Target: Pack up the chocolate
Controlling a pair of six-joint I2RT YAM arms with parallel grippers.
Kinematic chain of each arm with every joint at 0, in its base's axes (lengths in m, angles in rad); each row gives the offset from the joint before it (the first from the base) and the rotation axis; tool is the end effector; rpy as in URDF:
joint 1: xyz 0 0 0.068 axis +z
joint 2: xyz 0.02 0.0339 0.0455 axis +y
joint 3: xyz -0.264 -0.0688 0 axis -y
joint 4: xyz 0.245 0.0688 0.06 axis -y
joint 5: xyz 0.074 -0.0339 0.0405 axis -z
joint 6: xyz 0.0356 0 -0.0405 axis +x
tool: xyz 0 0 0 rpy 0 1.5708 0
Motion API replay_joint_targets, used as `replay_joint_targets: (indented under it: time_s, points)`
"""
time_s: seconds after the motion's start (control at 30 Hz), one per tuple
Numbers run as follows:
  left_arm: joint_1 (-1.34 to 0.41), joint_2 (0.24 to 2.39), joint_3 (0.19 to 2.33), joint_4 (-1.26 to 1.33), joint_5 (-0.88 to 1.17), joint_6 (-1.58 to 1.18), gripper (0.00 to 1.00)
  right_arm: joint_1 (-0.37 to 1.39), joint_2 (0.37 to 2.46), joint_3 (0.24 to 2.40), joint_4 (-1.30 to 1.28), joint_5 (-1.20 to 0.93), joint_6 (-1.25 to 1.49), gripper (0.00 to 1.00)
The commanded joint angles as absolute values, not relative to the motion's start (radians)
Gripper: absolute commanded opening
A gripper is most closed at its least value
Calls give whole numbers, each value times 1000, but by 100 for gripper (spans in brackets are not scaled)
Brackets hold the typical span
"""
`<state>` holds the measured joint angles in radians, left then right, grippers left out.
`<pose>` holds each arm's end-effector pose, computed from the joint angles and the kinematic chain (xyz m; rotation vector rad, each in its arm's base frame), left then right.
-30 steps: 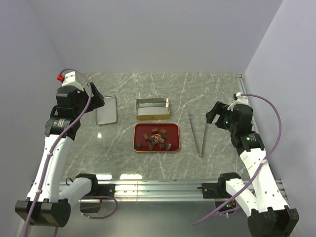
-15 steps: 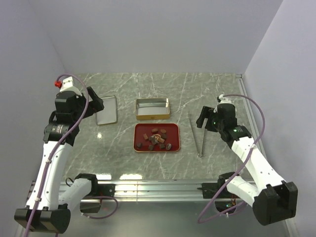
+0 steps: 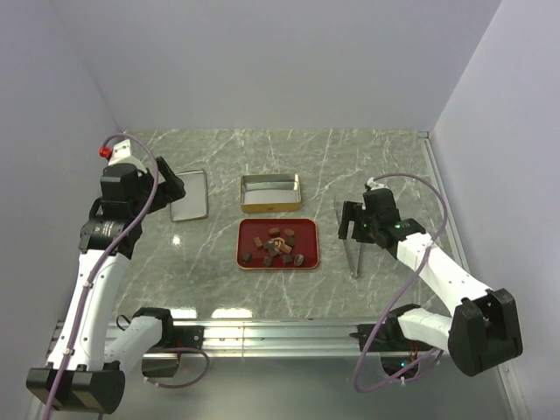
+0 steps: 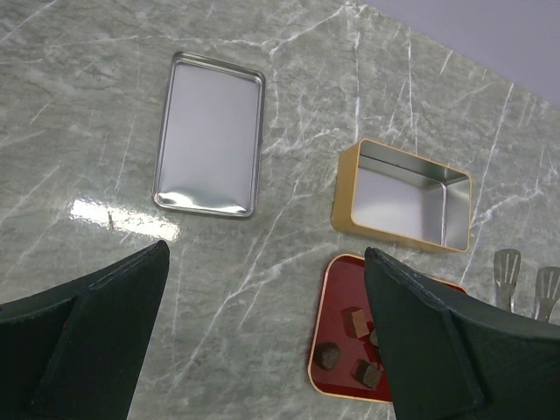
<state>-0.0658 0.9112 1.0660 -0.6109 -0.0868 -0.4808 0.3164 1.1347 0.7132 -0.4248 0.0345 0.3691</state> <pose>0.1891 -0.0094 0.3710 -0.4729 1.9789 -0.2571 0.2182 0.0702 0.2252 0.0801 2.4333 0.2705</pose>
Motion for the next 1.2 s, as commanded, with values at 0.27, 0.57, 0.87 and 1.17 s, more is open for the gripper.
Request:
replay_joint_targets:
  time_s: [0.27,0.57,0.87,1.17]
  points:
    - [-61,940,1060,-563,-83,-457,99,344,1169,710,-463,118,410,92]
    - [-57,936,1057,-558,-77,-465,99,342,1238,696,-451,118,426,92]
    - [-55,905,1039,-566,-92,-486,100,344,1324,695,-414,121,417,90]
    - [-54,907,1051,-560,-109,-489,99,345,1411,738,-426,159,428,86]
